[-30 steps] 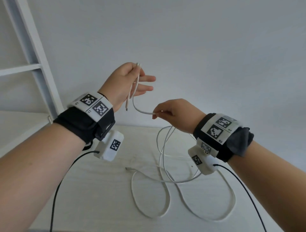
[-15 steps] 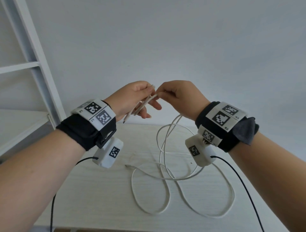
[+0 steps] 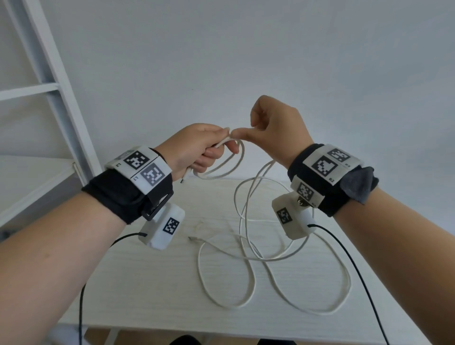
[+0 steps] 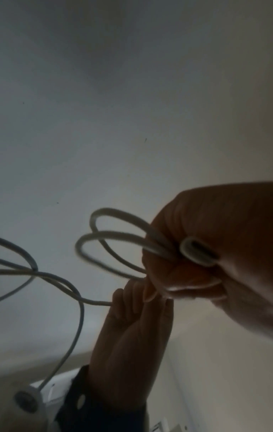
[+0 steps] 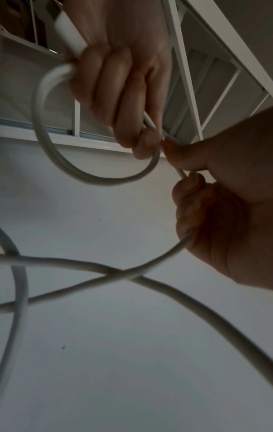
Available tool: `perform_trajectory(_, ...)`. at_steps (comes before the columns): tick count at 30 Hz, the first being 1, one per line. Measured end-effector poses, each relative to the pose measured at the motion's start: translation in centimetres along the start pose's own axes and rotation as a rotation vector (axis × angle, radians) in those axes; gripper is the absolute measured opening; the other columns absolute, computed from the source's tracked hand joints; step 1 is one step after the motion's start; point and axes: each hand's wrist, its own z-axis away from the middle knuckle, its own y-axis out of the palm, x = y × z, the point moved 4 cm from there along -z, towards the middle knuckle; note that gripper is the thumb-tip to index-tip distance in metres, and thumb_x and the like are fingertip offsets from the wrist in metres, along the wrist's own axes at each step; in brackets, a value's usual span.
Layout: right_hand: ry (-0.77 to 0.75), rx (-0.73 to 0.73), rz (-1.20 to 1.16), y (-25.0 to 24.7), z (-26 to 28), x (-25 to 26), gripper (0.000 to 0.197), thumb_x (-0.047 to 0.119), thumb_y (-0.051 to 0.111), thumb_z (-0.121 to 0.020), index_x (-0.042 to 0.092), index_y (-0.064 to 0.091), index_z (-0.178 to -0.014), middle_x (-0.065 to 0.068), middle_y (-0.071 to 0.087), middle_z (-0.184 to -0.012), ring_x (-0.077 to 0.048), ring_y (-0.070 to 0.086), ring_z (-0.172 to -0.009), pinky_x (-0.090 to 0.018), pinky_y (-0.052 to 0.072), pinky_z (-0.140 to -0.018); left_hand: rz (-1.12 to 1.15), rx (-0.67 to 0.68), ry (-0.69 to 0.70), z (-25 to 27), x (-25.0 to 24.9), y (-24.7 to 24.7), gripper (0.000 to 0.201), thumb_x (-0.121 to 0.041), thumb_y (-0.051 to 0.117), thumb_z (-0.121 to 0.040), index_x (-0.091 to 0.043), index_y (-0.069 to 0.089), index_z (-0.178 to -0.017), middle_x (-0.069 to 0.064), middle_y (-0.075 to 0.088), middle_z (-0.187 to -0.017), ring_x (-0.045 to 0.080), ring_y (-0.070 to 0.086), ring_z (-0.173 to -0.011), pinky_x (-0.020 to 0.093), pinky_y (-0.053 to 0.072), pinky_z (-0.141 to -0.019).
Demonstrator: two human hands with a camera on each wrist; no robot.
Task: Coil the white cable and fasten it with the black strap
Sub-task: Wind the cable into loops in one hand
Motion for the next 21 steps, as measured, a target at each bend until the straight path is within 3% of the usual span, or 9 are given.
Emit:
perform_trajectory(3,0.044,0.03,-0.036,0.2,0.0,-0.7,0.042,0.052,0.074,-0.064,0.022,0.044,-0.065,0.01,0.044,-0.056,-0.005,0.036,-0.049,-0.012,0.033,-0.047,0.064,0.041,-0.01,0.1,0.0,0.1,0.038,-0.035,0.037,-0.1,-0.013,0.058,-0.076,-0.01,0.027,-0.047,0.003,0.018,-0.035,0.018,0.011,-0.037)
perform_trajectory(7,0.106,0.095,-0.221,0.9,0.2,-2.0,0.033,0.044,0.068,-0.076,0.017,0.051,-0.066,0.006,0.045,-0.055,-0.007,0.042,-0.05,-0.027,0.047,-0.054,0.145,0.044,0.0,0.2,-0.2,-0.2,0.035,-0.034,0.039,-0.099,-0.015,0.052,-0.072,-0.011,0.027,-0.046,0.002,0.018,-0.034,0.018,0.01,-0.036)
perform_trajectory(10,0.158,0.143,-0.302,1.3,0.6,-3.4,0.024,0.033,0.063,-0.084,0.019,0.054,-0.066,0.005,0.048,-0.055,-0.001,0.045,-0.047,-0.022,0.052,-0.058,0.222,0.021,0.008,0.3,-0.2,-1.0,0.036,-0.033,0.038,-0.099,-0.016,0.051,-0.07,-0.011,0.026,-0.047,0.001,0.019,-0.033,0.017,0.01,-0.035)
perform_trajectory(13,0.17,0.204,-0.293,1.9,1.1,-4.5,0.02,0.026,0.059,-0.088,0.019,0.056,-0.069,0.004,0.05,-0.055,-0.007,0.046,-0.049,-0.026,0.05,-0.061,0.261,-0.033,0.026,0.2,-0.3,-2.0,0.036,-0.034,0.038,-0.099,-0.016,0.05,-0.07,-0.011,0.026,-0.047,0.001,0.019,-0.033,0.017,0.01,-0.035)
perform_trajectory(16,0.161,0.222,-0.204,2.5,1.6,-5.6,0.015,0.019,0.06,-0.087,0.014,0.059,-0.072,0.005,0.055,-0.057,-0.005,0.051,-0.051,-0.022,0.048,-0.063,0.345,-0.086,0.045,0.0,-0.5,-3.0,0.036,-0.034,0.037,-0.1,-0.016,0.05,-0.071,-0.012,0.026,-0.046,0.0,0.02,-0.032,0.016,0.011,-0.035)
perform_trajectory(18,0.171,0.273,-0.08,3.0,2.2,-6.6,0.01,0.015,0.061,-0.084,0.009,0.062,-0.077,0.004,0.061,-0.066,-0.009,0.059,-0.063,-0.029,0.051,-0.072,0.387,-0.115,0.058,0.0,-0.7,-3.6,0.036,-0.035,0.036,-0.1,-0.017,0.049,-0.072,-0.012,0.026,-0.046,0.0,0.021,-0.032,0.015,0.012,-0.034)
perform_trajectory(21,0.209,0.347,0.034,3.3,3.4,-8.4,0.002,0.015,0.064,-0.082,0.015,0.065,-0.081,0.003,0.067,-0.08,-0.018,0.065,-0.083,-0.033,0.051,-0.083,0.411,-0.146,0.082,0.0,-1.2,-4.4,0.035,-0.035,0.036,-0.1,-0.018,0.049,-0.072,-0.012,0.026,-0.046,0.0,0.021,-0.032,0.015,0.012,-0.034)
